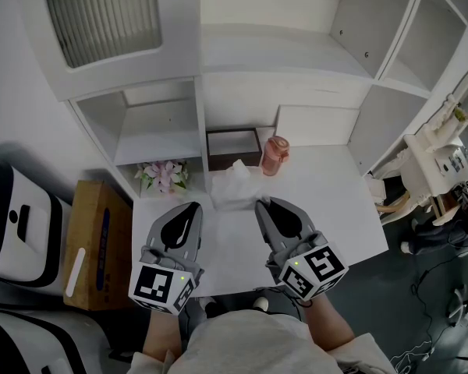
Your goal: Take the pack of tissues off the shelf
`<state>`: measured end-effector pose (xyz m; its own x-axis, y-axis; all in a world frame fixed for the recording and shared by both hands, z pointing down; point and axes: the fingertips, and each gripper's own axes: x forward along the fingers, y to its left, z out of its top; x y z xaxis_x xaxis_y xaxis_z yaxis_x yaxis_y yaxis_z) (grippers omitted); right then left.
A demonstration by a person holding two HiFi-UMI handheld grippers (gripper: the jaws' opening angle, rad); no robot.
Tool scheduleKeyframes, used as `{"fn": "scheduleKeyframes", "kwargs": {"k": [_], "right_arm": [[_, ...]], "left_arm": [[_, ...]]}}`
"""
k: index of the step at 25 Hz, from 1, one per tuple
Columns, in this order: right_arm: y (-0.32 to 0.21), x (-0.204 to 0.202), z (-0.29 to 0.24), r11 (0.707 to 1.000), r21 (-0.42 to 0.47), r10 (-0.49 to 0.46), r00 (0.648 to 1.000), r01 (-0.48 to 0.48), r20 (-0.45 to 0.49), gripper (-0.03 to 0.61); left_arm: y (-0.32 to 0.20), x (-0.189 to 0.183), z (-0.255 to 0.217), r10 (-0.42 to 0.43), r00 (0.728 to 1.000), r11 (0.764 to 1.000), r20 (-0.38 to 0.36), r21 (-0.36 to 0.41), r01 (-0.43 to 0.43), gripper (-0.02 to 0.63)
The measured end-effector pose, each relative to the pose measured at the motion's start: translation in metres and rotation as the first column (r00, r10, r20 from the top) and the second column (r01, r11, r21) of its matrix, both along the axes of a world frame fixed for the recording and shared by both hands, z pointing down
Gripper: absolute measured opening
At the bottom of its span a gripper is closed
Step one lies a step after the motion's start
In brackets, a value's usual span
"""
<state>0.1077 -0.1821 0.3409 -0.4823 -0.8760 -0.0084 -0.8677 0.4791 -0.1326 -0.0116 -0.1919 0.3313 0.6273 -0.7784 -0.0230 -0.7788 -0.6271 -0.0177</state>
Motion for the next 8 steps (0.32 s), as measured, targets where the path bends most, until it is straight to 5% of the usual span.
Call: {"fn": "scheduleKeyframes", "kwargs": {"k": [8], "right_arm": [[0.0030,-0.0052,-0.0022,1.000,0.004,-0.003,1.000,0.003,-0.003,0.030]], "left_arm": [[0.0044,-0.0042,-0.0012,-0.003,1.000,1.000,0.003,0.003,0.003,0.002]]}}
